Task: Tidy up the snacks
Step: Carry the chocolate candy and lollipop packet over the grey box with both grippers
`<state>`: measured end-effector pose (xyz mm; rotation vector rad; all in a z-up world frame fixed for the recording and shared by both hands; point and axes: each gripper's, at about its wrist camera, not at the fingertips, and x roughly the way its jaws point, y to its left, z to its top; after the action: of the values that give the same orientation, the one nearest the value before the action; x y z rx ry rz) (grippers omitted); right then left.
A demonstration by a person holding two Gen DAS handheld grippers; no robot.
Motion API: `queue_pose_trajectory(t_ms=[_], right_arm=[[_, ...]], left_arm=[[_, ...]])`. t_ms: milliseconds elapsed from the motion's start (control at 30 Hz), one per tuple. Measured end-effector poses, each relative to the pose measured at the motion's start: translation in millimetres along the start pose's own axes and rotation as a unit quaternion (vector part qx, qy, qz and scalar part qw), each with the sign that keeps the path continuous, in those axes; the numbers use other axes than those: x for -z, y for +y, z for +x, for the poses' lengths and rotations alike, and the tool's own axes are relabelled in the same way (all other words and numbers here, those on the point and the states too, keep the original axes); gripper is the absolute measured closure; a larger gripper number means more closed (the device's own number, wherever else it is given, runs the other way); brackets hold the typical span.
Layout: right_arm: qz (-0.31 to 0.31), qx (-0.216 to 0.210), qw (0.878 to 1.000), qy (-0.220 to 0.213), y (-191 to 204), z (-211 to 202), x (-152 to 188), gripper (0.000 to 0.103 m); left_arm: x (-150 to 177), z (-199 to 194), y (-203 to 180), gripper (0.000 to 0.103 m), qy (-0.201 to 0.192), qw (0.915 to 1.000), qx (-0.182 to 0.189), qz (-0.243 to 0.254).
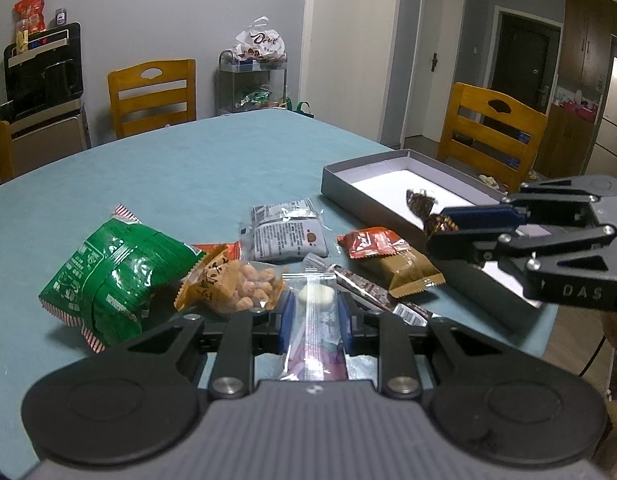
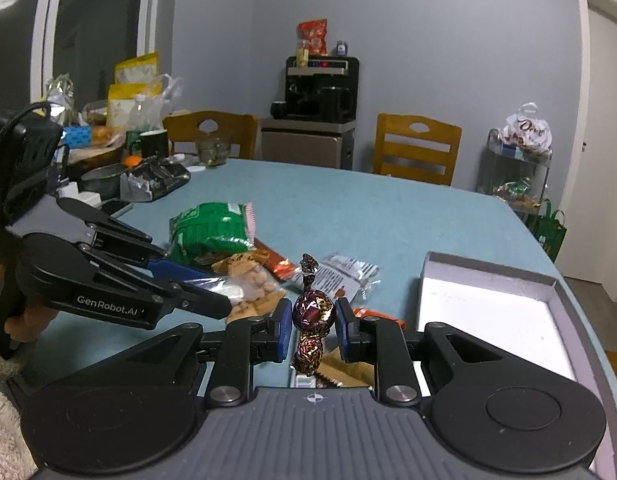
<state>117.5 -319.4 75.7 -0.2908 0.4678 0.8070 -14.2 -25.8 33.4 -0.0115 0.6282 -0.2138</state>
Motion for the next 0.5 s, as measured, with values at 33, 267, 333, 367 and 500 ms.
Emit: queue_pose_trajectory(t_ms=[33, 267, 333, 367, 500], right_arm=[[0.0, 0.003, 1.0, -0.002, -2, 0, -1, 0.078], [0.01, 0.032, 0.999, -0.019, -24, -3, -7, 0.078], [0.015, 0.039, 0.999, -0.021, -30, -4, -7, 0.078], [0.017, 0.042, 0.999, -0.023, -33, -5, -7, 0.078], [0.024, 0.053, 0.998, -0.025, -44, -6, -4, 0.079]], left_arm=[[-1, 1, 0, 0.082, 0.0, 1.0, -0.001, 0.0], [-12, 8, -2, 0.082, -0.002, 1.0, -0.002, 0.007], [-16, 9, -4, 0.082, -0.004, 1.0, -0.002, 0.009], [-18, 10, -5, 0.082, -0.004, 0.9999, -0.002, 0.011], [-25, 14, -9, 0.082, -0.006, 0.9999, -0.001, 0.014]])
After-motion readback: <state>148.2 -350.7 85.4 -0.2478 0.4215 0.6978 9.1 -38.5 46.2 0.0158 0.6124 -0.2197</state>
